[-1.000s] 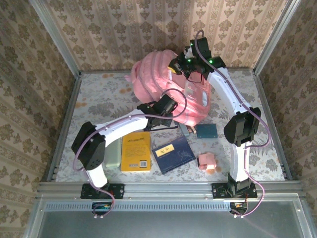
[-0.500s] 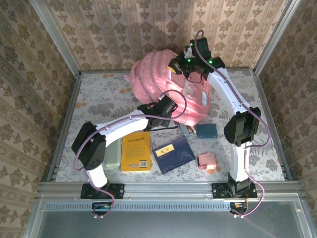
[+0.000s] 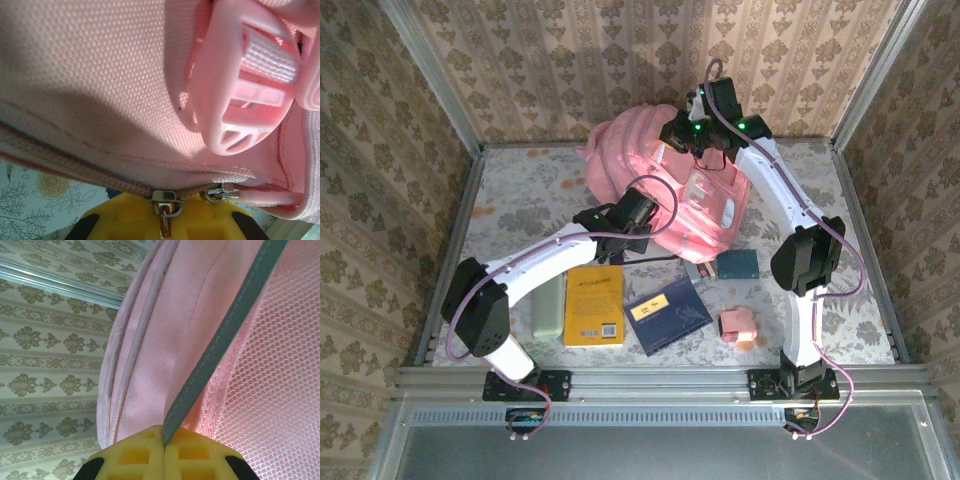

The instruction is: Pack books, pencil case, and school supplies into a backpack

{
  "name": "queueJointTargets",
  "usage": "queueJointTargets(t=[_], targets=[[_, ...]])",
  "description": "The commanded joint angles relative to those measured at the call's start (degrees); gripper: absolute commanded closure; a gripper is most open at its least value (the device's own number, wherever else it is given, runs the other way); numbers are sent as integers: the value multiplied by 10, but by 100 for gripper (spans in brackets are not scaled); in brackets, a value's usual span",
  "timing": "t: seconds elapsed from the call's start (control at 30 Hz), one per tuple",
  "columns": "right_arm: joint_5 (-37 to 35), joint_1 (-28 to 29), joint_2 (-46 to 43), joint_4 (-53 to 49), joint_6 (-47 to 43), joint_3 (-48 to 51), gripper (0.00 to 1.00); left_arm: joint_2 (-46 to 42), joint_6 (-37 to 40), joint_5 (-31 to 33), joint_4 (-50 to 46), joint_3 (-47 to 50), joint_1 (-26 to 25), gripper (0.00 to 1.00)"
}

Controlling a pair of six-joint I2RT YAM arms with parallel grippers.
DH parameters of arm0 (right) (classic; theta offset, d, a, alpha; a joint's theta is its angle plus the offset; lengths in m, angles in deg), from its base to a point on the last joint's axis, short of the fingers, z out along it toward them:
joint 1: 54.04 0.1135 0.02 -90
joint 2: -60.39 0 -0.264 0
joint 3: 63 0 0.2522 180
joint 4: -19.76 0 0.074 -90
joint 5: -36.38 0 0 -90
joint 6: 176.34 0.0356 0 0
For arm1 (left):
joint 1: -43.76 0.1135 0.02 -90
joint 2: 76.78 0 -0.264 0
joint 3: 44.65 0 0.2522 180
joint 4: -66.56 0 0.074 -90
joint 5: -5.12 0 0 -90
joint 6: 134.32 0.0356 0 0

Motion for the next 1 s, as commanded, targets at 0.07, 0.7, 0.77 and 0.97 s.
queueJointTargets(t=[0.07, 0.7, 0.77, 0.97], targets=[[12, 12, -24, -17, -58, -26, 100, -30, 27, -25, -17, 4, 20, 93], [-422, 41, 20, -270, -222, -148, 34, 25, -6, -226, 92, 11, 41, 100], [-419, 41, -16, -257, -178, -108, 39, 31, -16, -249, 110, 21, 42, 100], [-363, 38, -200, -149, 33, 163, 59, 44, -45, -316, 159, 35, 46, 100]])
